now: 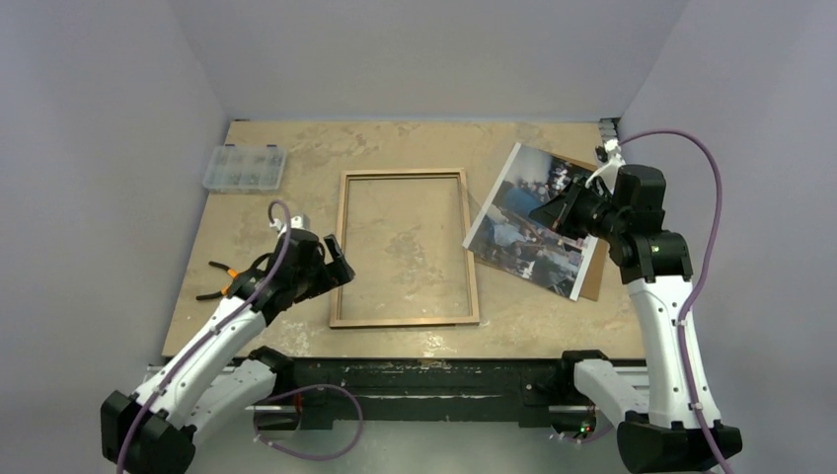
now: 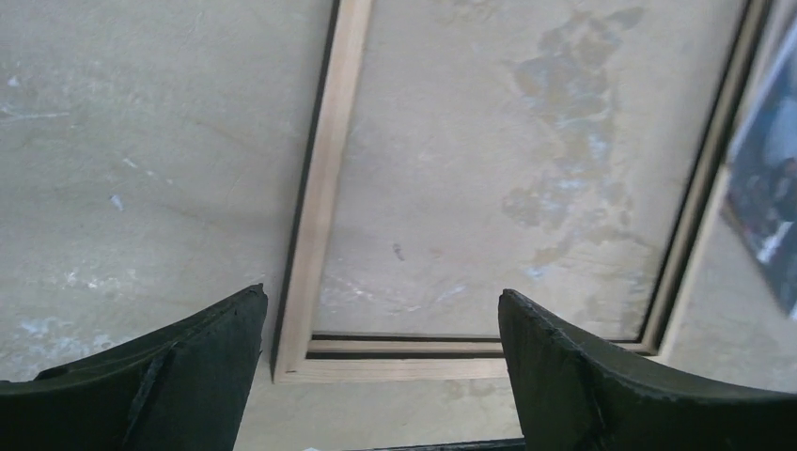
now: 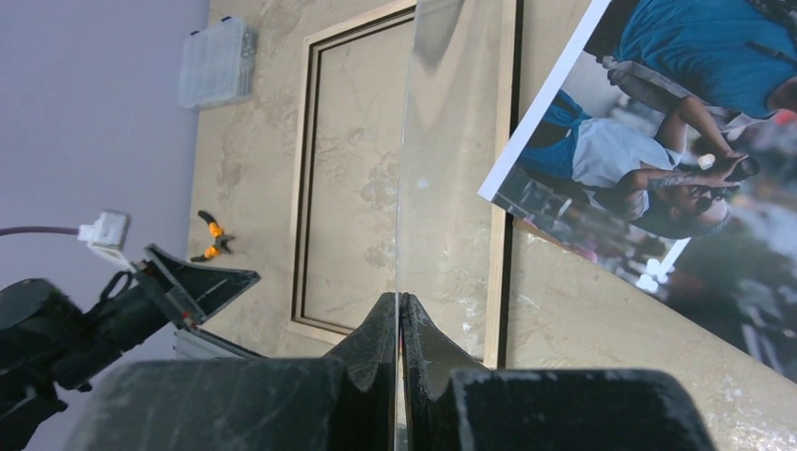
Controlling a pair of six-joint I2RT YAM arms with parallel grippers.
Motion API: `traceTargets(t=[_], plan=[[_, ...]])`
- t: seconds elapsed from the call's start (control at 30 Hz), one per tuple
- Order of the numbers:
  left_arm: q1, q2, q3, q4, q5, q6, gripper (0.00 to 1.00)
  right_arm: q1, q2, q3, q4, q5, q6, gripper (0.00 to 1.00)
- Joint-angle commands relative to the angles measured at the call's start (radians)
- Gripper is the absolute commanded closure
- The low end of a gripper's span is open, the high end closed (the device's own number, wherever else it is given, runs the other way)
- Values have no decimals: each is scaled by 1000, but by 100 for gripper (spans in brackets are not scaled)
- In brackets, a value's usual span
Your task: Put the photo into the frame
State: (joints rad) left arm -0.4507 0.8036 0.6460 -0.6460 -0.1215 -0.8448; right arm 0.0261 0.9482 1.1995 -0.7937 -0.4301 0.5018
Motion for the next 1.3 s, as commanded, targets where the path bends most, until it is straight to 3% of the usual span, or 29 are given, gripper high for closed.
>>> traceTargets(t=[0.0, 0.2, 0.5, 0.73, 0.87, 1.03, 1.27], plan=[[9, 127, 35, -53, -36, 77, 11, 1, 3, -15, 79, -64, 32, 100], [8, 321, 112, -118, -155, 72, 18, 1, 6, -28, 84, -84, 39, 100], [8, 480, 50, 87, -19, 96, 29, 2, 15, -20, 95, -116, 47, 100], [7, 540, -6, 195, 53, 101, 53, 1, 20, -17, 108, -146, 59, 100], [-6, 571, -7, 206, 62, 108, 76, 1, 18, -9, 108, -145, 61, 100], [-101, 617, 33, 183, 11, 83, 99, 1, 10, -17, 106, -139, 63, 100], [-269, 745, 120, 161, -21, 14, 100, 1, -12, -47, 114, -139, 75, 100]])
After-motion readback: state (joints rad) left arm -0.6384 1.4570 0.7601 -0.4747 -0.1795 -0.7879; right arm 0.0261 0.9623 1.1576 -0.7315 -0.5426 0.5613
